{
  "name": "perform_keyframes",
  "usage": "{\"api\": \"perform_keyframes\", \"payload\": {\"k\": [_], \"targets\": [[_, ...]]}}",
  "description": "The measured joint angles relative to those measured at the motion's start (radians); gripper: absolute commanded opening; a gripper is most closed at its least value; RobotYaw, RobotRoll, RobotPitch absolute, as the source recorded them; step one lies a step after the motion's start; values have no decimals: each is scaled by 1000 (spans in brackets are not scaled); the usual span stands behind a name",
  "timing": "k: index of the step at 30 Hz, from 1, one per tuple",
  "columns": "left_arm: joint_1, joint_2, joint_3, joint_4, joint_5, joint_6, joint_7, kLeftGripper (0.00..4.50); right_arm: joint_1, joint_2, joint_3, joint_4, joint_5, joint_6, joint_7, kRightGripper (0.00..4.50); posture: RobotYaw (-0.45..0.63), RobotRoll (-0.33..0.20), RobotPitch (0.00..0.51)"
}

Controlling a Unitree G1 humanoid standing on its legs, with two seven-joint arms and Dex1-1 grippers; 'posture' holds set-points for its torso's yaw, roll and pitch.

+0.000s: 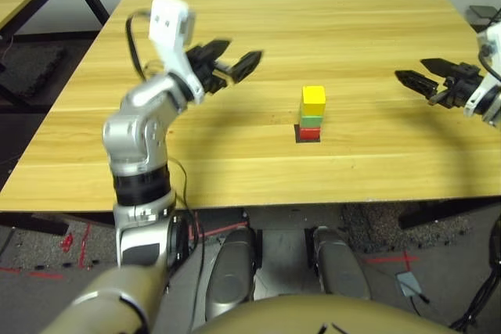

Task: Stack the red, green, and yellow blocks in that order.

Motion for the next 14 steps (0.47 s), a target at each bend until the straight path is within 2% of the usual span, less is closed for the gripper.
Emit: {"api": "perform_keyframes", "payload": {"k": [3, 6, 14], "targets": [[61, -22, -1, 11, 40, -192, 78, 4463, -44, -1, -21, 174, -20, -163, -75, 4500, 108, -124, 106], [86, -38, -14, 48, 48, -322, 122, 4463, -63, -5, -32, 282, -39, -267, -111, 4500, 108, -133, 105], [117, -44, -47, 198, 65, -520, 202, 4463, -63, -28, -34, 418, -57, -391, -116, 4500, 105, -140, 103]]}}
